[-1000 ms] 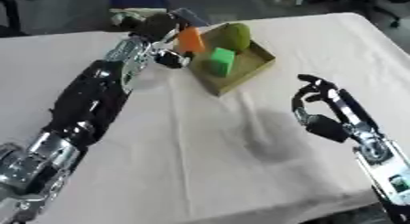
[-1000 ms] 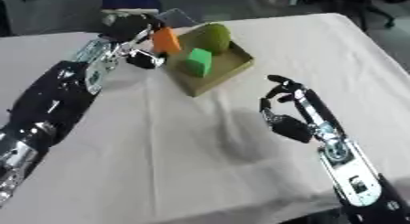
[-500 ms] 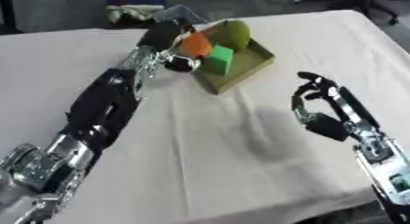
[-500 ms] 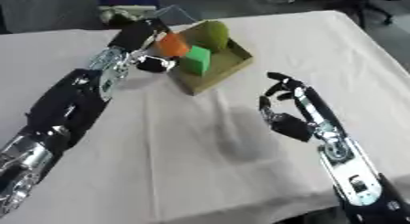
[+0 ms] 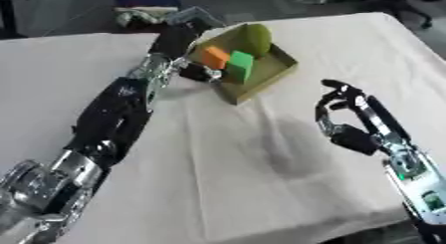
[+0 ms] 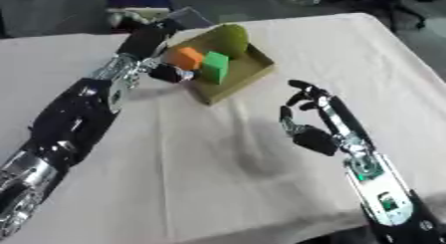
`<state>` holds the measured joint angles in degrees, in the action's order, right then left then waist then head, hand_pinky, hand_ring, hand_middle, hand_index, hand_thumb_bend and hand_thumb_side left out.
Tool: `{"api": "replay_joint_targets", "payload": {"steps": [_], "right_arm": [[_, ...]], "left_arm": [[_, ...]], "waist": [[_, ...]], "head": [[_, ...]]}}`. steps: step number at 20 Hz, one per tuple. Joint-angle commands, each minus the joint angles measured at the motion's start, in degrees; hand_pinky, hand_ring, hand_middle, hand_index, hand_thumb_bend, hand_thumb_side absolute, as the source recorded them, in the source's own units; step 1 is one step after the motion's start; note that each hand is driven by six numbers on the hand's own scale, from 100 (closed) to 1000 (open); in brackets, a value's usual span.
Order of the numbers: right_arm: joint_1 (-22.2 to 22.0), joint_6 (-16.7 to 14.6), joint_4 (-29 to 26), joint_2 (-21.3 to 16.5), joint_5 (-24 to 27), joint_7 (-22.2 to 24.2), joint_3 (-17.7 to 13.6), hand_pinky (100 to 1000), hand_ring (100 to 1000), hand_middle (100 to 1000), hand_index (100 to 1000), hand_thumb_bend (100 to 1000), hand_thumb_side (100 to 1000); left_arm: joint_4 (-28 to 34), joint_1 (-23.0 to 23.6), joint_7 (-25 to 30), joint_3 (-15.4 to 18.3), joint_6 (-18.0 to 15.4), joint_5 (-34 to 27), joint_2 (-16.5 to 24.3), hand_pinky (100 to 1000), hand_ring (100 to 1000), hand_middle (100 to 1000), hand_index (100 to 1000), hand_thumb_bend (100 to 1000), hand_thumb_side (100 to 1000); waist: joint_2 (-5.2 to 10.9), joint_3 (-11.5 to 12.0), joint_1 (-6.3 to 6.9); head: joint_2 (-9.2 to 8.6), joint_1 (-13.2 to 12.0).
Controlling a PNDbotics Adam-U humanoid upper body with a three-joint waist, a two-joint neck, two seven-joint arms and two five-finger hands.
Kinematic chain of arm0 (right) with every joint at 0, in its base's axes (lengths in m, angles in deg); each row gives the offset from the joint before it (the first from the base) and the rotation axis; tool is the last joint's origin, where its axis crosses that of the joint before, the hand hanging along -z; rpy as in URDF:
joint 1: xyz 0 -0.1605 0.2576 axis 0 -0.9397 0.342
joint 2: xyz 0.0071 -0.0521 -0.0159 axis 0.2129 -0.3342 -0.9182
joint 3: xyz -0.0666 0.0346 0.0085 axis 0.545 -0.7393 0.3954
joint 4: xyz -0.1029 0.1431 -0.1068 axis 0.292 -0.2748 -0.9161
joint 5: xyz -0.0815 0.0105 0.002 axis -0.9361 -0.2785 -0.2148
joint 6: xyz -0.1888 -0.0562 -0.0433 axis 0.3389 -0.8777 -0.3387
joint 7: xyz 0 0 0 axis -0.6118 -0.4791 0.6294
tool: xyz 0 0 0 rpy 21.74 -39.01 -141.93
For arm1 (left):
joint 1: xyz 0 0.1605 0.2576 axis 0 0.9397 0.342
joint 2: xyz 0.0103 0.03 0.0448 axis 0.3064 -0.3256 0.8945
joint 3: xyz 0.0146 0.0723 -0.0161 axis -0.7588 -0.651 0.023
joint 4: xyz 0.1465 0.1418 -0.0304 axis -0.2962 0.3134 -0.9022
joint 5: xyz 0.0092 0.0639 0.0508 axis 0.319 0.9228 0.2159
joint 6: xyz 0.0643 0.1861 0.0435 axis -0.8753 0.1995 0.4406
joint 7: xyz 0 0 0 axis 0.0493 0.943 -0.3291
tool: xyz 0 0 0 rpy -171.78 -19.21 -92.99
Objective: Pick up objects on the table and place them in the box.
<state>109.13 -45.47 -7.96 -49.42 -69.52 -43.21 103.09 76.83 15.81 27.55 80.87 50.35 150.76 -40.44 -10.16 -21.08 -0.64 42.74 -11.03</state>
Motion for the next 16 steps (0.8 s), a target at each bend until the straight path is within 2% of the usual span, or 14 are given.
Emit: {"api": "replay_joint_targets", "payload": {"steps": [1,2,3,9,13,14,15,16], "right_arm": [[0.6,-0.1,-1.2,-0.9,-0.3,-0.2,-0.4,752,825,628,930,100,462],[0.5,0.0,-1.2,-1.0,-0.2,-0.3,-0.5,752,825,628,930,100,455],[0.5,0.0,-1.1,-1.1,-0.3,-0.3,-0.5,752,825,628,930,100,460],[0.0,0.2,-1.1,-1.6,-0.3,-0.8,-1.1,752,825,627,931,100,468],[-0.6,0.3,-1.2,-2.0,-0.3,-1.3,-1.5,752,826,627,931,100,457],[-0.8,0.3,-1.3,-2.1,-0.2,-1.4,-1.6,751,826,627,932,100,458],[-1.0,0.4,-1.3,-2.2,-0.2,-1.5,-1.7,751,826,627,932,100,458],[-1.1,0.4,-1.4,-2.3,-0.1,-1.6,-1.8,751,826,627,932,100,459]], "left_arm": [[6.2,-0.7,-0.5,-0.7,-0.3,-6.2,3.8,722,678,757,873,497,561],[8.5,-0.5,-0.6,-0.8,-0.3,-8.7,4.9,716,669,745,864,382,603],[10.9,-0.2,-0.7,-1.0,0.0,-11.3,5.9,710,661,734,858,440,524],[27.3,4.2,-0.1,-1.3,2.2,-26.5,14.1,680,621,667,821,326,459],[40.8,10.9,0.5,0.2,3.8,-36.6,20.0,667,605,624,785,252,434],[44.0,12.8,0.4,0.8,4.4,-38.9,21.2,662,599,614,776,202,425],[47.2,15.0,0.3,1.6,4.8,-41.3,22.3,662,599,614,776,202,425],[50.0,16.8,0.3,2.2,5.2,-43.3,23.1,662,598,611,771,160,418]], "waist": [[1.12,0.4,-0.14],[1.16,0.6,-0.13],[1.21,0.8,-0.12],[1.52,2.3,-0.20],[1.90,3.6,-0.32],[1.99,4.0,-0.35],[2.07,4.3,-0.37],[2.13,4.7,-0.39]], "head": [[-0.50,0.7],[-0.44,1.0],[-0.35,1.1],[-0.17,2.4],[0.05,2.9],[0.11,3.0],[0.15,3.1],[0.18,3.2]]}}
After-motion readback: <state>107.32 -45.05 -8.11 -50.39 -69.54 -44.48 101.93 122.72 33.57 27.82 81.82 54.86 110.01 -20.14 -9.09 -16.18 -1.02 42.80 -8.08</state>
